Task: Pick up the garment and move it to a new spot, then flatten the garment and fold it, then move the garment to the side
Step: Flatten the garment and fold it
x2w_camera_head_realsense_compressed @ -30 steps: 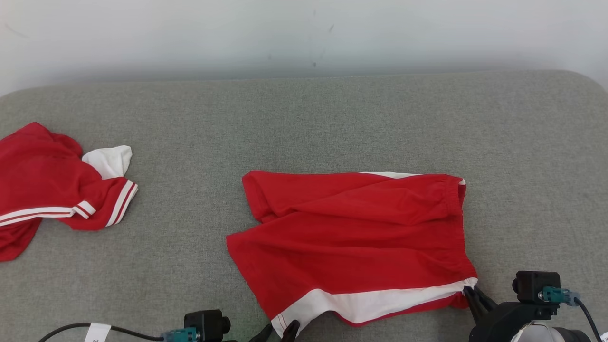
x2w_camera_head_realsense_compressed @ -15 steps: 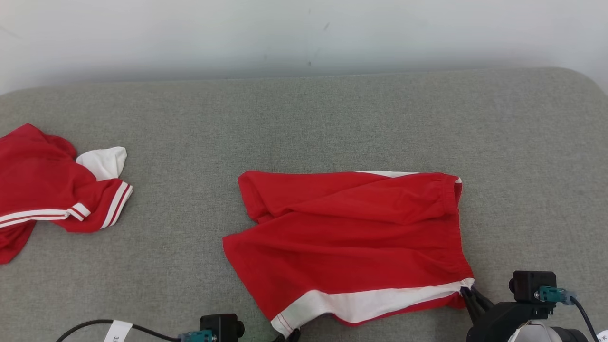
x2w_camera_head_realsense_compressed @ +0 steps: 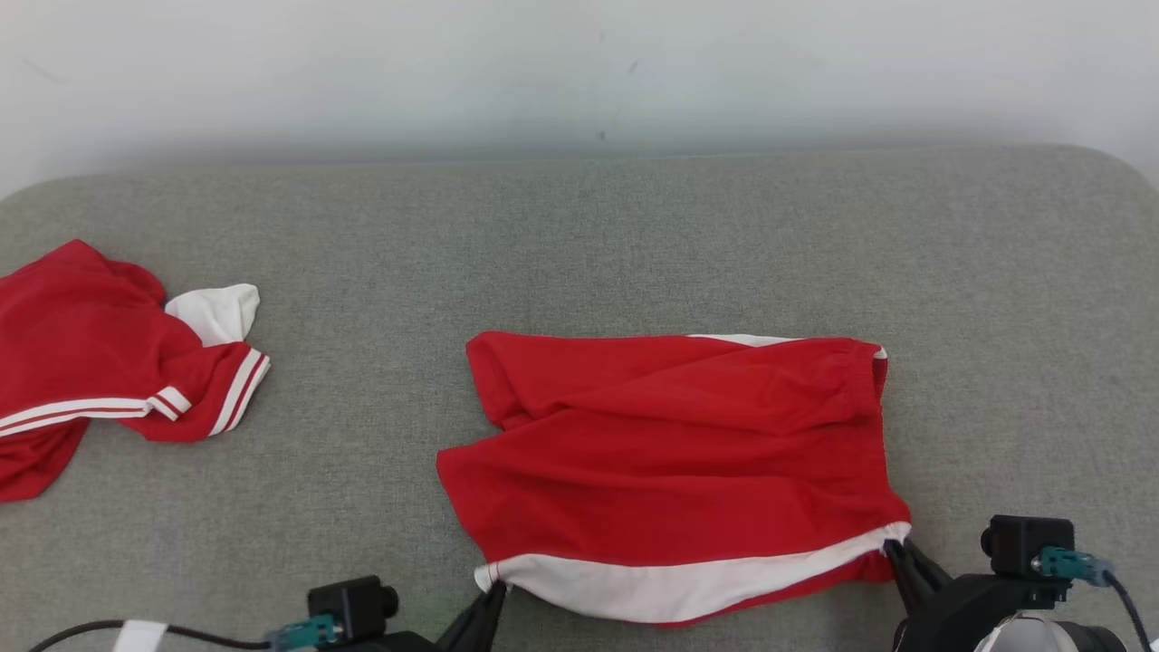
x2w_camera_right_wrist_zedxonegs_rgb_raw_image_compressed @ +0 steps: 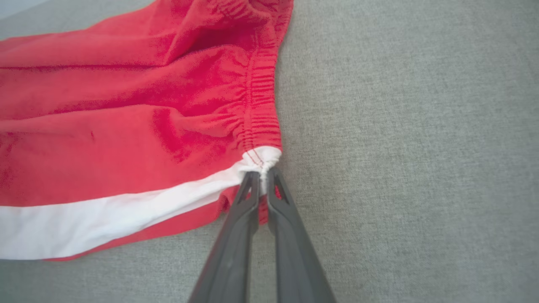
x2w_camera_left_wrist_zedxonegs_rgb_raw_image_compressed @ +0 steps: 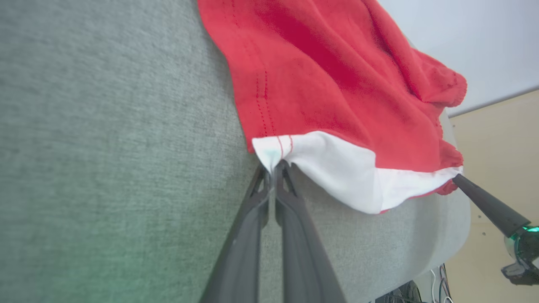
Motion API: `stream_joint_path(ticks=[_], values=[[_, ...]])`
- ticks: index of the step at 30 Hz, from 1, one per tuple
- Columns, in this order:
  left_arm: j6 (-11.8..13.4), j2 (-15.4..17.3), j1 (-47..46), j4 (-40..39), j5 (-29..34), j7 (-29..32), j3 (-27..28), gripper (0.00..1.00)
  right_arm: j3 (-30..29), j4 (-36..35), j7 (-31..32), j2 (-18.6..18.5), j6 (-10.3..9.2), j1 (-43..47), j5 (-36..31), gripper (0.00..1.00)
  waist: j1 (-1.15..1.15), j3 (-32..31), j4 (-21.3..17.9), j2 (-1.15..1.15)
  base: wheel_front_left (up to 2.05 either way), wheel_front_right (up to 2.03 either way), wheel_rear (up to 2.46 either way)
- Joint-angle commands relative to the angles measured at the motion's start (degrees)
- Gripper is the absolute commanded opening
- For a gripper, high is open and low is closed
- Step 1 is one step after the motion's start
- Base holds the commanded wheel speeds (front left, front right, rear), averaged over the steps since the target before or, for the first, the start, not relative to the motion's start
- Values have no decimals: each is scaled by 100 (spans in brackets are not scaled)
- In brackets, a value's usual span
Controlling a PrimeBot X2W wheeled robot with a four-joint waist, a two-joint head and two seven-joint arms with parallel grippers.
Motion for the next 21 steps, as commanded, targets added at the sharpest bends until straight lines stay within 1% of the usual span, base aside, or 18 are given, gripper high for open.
stream_joint_path(ticks=[1,6,8,11,14,17,18,21], values=[[-36,39,100,-202,-140,-141,144,0,2,-58,-183,-3,20,-54,251,0,0,-39,32,0,0,0,0],[-162,183,236,-858,-427,-174,435,0,146,-223,-627,-2,20,-235,913,0,0,-88,49,0,0,0,0],[-174,235,198,-1179,-528,-164,556,0,271,-372,-770,0,20,-322,1223,0,0,-67,40,0,0,0,0],[-288,308,-40,-1541,-650,-206,786,0,415,-623,-924,-2,20,-614,1596,0,0,55,-10,0,0,0,0],[-405,318,-437,-1769,-756,-250,1031,0,552,-780,-1010,-38,20,-1117,1682,0,0,269,-107,0,0,0,0],[-368,368,-1050,-1764,-665,-301,1278,0,820,-716,-1129,-249,20,-1850,1780,0,0,586,-235,0,0,0,0],[-368,368,-1050,-1764,-665,-301,1278,0,820,-716,-1129,-249,20,-1850,1780,0,0,586,-235,0,0,0,0],[-344,282,-1884,-1620,-603,-359,1510,0,1145,-421,-1270,-476,20,-2759,1911,0,0,992,-367,0,0,0,0]])
